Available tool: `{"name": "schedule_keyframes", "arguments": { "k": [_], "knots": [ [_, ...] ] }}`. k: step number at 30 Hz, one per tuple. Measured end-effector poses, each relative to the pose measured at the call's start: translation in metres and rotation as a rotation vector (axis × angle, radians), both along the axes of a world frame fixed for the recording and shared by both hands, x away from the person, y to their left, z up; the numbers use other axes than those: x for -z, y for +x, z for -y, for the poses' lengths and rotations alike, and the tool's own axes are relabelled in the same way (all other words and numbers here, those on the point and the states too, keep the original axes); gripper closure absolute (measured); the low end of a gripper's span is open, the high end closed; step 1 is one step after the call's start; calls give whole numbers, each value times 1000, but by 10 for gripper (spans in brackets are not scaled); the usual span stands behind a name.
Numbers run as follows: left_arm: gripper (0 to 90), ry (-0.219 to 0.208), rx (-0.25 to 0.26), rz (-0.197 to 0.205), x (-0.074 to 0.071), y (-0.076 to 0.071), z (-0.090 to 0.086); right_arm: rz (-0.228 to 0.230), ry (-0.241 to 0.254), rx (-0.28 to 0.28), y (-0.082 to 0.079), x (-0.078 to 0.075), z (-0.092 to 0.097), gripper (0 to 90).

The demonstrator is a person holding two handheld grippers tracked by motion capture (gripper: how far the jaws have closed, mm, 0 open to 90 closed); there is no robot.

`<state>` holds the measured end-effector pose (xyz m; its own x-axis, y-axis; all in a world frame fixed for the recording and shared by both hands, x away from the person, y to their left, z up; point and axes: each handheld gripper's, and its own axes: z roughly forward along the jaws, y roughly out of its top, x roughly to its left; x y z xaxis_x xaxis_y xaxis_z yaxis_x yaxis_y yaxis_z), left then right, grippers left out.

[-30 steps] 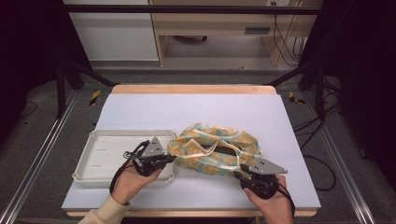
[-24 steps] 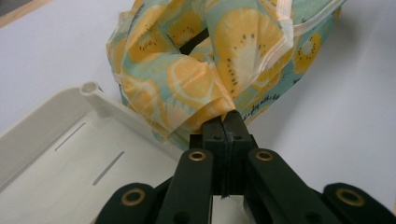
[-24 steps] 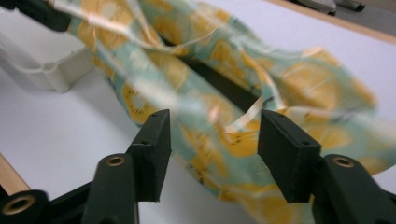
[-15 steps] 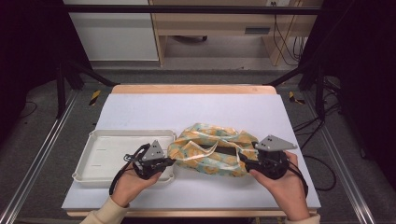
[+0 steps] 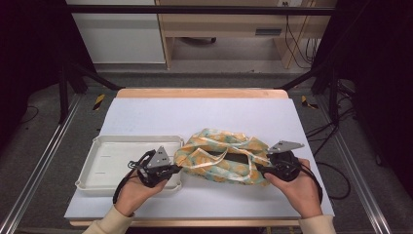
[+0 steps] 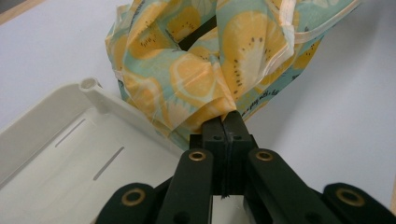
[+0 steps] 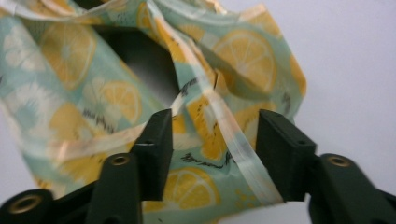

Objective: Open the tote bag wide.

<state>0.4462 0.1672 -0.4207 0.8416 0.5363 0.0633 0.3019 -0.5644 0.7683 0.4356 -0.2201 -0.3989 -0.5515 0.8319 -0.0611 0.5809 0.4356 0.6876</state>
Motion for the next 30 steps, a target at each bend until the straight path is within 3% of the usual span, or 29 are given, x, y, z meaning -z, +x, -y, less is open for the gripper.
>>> {"name": "schedule_keyframes", "arguments": {
  "k": [6, 10, 17, 20, 24, 27, 30],
  "knots": [
    [900, 5, -6, 3, 0, 0, 0, 46, 20, -30, -30, 1, 8, 759],
    [900, 6, -19, 10, 0, 0, -1, 95, 45, -61, -49, 6, 11, 777],
    [900, -2, -37, 33, -3, -1, -2, 122, 86, -88, -72, 22, 19, 806],
    [900, -15, -48, 46, -4, -2, -2, 148, 97, -89, -75, 27, 21, 839],
    [900, -17, -39, 43, -5, -3, -1, 202, 99, -48, -71, 31, 27, 860],
    [900, 7, -31, 47, -3, -5, 3, 189, 105, -16, -64, 35, 31, 853],
    [900, 22, -27, 48, -1, -6, 4, 155, 97, -36, -59, 37, 28, 741]
  ]
}}
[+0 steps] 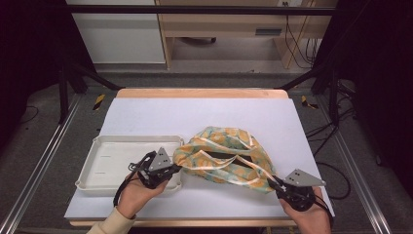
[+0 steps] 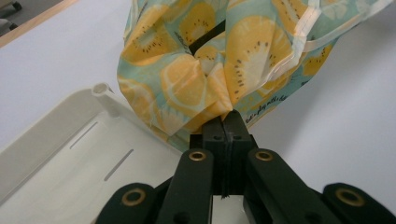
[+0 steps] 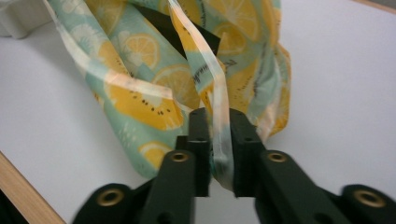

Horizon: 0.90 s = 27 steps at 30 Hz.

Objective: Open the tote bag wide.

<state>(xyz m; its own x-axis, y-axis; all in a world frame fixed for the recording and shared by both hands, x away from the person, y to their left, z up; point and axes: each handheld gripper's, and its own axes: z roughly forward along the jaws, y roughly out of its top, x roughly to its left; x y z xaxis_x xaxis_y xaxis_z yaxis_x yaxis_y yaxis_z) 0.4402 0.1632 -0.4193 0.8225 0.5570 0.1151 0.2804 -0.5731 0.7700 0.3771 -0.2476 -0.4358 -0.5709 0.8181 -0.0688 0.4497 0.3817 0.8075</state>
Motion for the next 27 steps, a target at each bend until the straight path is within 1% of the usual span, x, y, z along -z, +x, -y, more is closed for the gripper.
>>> {"name": "schedule_keyframes", "arguments": {
  "k": [2, 4, 5, 7, 11, 13, 15, 17, 21, 23, 25, 27],
  "knots": [
    [900, 2, 1, -3, 1, 0, 0, 2, 1, -12, 1, -3, -4, 636],
    [900, 3, 2, -6, 2, 0, 0, 7, 3, -16, 1, -9, -6, 555],
    [900, 5, 3, -8, 2, 0, 1, 5, 4, -16, 1, -12, -7, 536],
    [900, 9, 6, -6, 2, 0, 1, 11, -2, -20, 2, -20, -9, 469],
    [900, 11, 8, -7, 3, 0, 1, 14, -12, -44, 7, -35, -16, 408],
    [900, 11, 9, -8, 3, 0, 1, 16, -20, -54, 11, -41, -20, 389],
    [900, 13, 8, -8, 2, 0, 0, 8, -30, -66, 18, -46, -26, 376],
    [900, 10, 8, -9, 2, 0, 0, 1, -42, -78, 25, -47, -32, 378],
    [900, 9, 13, -5, 1, 0, 0, -15, -64, -113, 41, -48, -51, 419],
    [900, 8, 12, -6, 0, -1, 0, -26, -85, -119, 50, -48, -59, 439],
    [900, 4, 14, -5, 0, -1, 0, -32, -93, -124, 59, -47, -67, 466],
    [900, 3, 15, -3, -1, -1, 0, -45, -108, -129, 69, -44, -74, 474]
  ]
}}
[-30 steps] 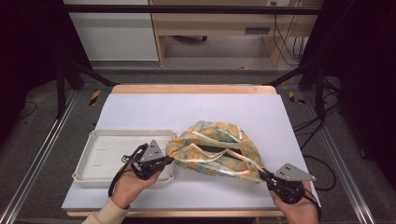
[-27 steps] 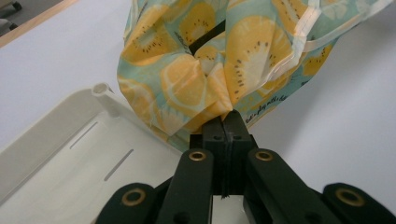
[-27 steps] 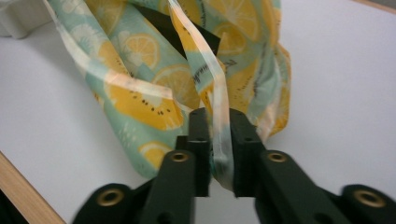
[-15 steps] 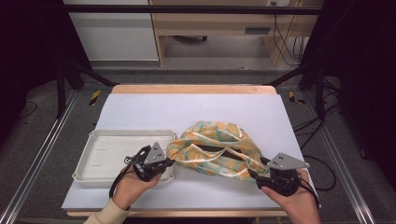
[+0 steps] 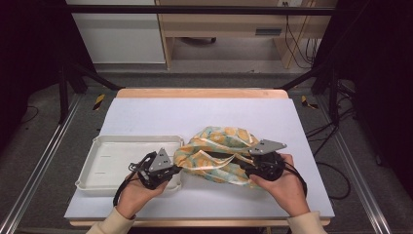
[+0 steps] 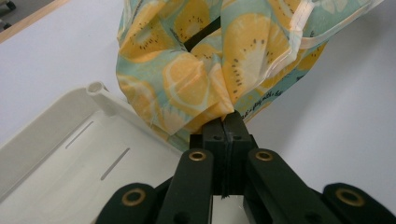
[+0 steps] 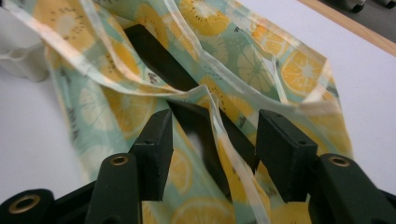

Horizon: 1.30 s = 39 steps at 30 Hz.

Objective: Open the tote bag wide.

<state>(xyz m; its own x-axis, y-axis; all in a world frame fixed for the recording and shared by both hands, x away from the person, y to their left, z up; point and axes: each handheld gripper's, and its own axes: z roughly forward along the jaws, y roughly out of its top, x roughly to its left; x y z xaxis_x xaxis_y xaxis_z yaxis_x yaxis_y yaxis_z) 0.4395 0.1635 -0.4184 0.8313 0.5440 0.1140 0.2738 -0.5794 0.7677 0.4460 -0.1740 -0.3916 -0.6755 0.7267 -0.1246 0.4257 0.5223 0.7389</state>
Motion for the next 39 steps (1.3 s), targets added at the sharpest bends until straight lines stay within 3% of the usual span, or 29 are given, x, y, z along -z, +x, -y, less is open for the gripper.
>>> {"name": "schedule_keyframes", "arguments": {
  "k": [6, 11, 15, 18, 23, 29, 35, 39],
  "knots": [
    [900, -4, -2, 3, -3, 0, -1, -36, -29, 2, 18, 12, -12, 555],
    [900, -5, 3, 3, -4, -1, 0, -58, -30, 4, 24, 20, -15, 705],
    [900, -2, 5, 5, -4, -1, 1, -40, -14, 11, 23, 20, -14, 866],
    [900, -1, 4, 7, -4, -1, 1, -17, 8, 19, 19, 15, -11, 891],
    [900, -3, -10, 6, -4, 3, 3, 33, 64, 20, 1, 1, -4, 895],
    [900, -8, -32, 24, -5, 6, 6, 91, 103, -14, -35, -12, -4, 898],
    [900, -28, -64, 43, -6, 8, 6, 100, 117, -66, -72, 1, -6, 898],
    [900, -40, -76, 51, -5, 9, 6, 65, 97, -96, -83, 16, -10, 899]
  ]
}}
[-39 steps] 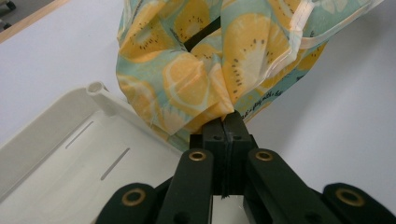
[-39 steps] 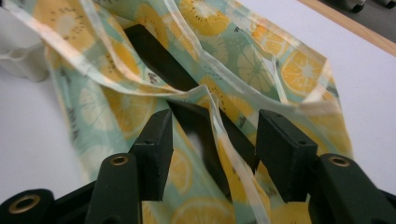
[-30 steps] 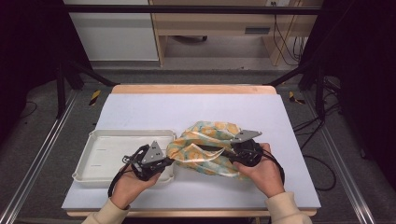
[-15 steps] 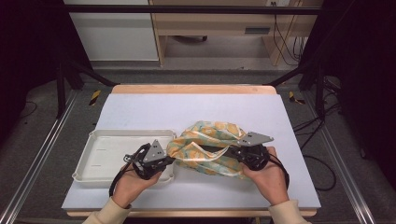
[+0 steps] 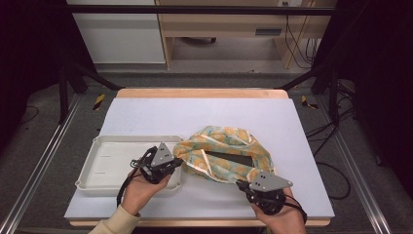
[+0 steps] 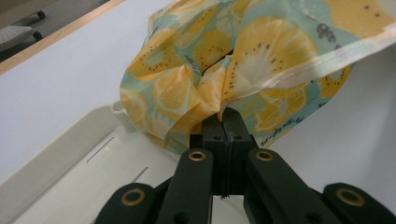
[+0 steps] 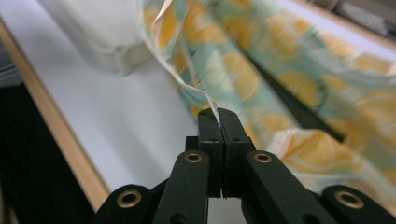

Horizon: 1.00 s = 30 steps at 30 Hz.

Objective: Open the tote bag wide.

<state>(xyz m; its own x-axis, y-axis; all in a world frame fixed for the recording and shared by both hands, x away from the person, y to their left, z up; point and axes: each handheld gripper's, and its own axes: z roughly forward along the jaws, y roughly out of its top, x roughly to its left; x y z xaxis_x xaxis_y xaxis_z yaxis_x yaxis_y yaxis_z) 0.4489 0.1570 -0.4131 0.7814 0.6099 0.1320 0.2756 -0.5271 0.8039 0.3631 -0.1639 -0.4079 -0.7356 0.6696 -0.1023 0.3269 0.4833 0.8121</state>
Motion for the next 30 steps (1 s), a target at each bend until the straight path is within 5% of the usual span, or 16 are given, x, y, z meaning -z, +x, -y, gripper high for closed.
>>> {"name": "schedule_keyframes", "arguments": {
  "k": [18, 23, 30],
  "knots": [
    [900, -79, -14, 31, -14, -4, -10, -123, -82, 31, 19, 53, -12, 900],
    [900, -77, 4, 19, -12, -4, -9, -117, -72, 36, 21, 54, -12, 874],
    [900, -73, 13, 13, -11, -5, -11, -73, -48, 27, 14, 40, -15, 689]
  ]
}}
